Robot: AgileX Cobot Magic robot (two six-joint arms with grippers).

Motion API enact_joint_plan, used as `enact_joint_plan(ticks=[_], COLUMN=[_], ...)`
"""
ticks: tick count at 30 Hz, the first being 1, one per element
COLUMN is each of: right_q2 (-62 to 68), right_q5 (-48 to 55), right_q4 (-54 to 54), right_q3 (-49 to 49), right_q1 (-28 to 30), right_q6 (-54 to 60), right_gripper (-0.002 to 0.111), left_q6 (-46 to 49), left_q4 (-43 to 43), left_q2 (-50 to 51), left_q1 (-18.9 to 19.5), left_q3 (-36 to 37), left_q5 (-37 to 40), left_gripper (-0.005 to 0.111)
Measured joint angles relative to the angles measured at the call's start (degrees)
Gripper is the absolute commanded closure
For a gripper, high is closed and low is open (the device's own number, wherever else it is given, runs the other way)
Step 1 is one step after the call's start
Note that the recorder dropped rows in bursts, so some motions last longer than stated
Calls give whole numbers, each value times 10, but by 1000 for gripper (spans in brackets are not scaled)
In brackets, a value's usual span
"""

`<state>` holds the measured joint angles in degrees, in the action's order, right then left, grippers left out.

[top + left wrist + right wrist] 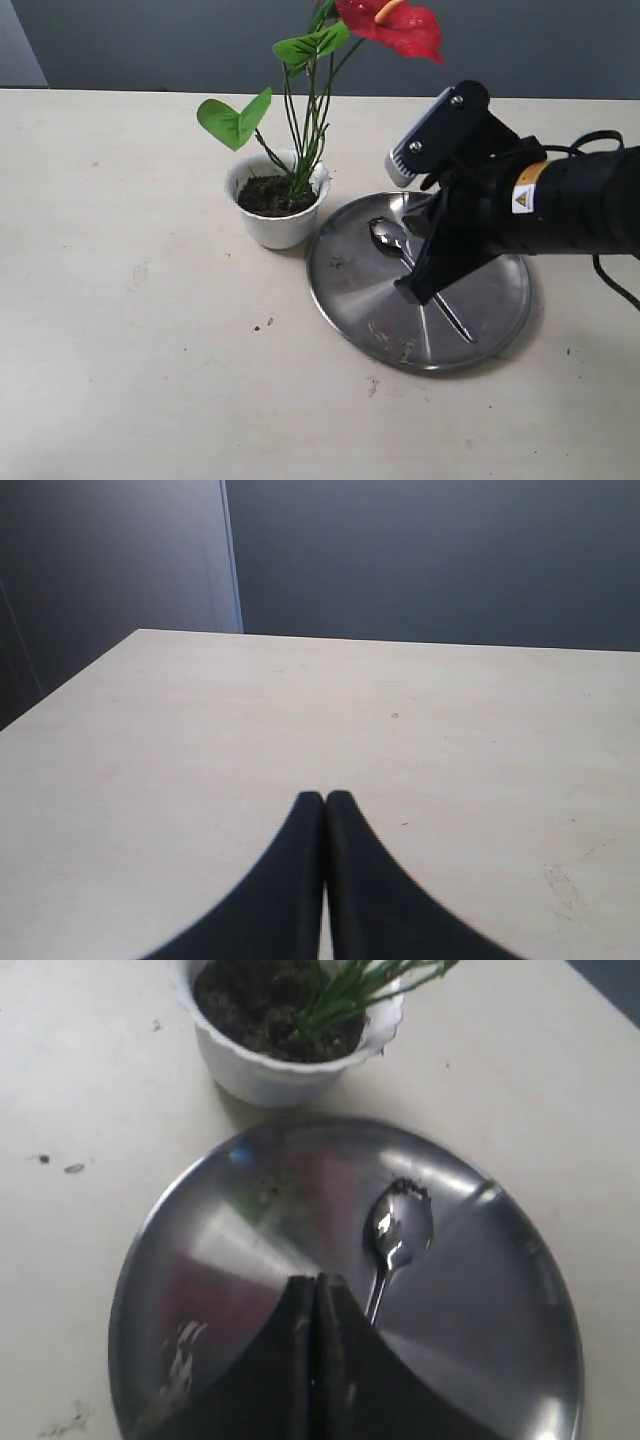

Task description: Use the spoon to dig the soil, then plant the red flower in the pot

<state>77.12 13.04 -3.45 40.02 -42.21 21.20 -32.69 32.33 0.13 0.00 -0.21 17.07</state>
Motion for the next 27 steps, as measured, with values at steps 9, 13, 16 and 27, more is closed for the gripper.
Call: enact_joint_plan(ticks=[9, 13, 16, 27], right_q2=[-204, -311, -373, -487], right_q5=[29, 49, 52, 53], right_q4=[-4, -48, -89, -108], right_q3=[-115, -121, -121, -122], right_q1=[0, 0, 0, 0], right_q6=[-109, -155, -163, -168], right_gripper=[109, 109, 109, 109], left_q6=[0, 0, 0, 0], left_q4=[0, 0, 0, 0], left_q2=[0, 0, 0, 0], left_q1=[0, 0, 0, 0], left_q3=[0, 0, 0, 0], left_q5=[0, 0, 0, 0], left_gripper=[106, 106, 106, 106])
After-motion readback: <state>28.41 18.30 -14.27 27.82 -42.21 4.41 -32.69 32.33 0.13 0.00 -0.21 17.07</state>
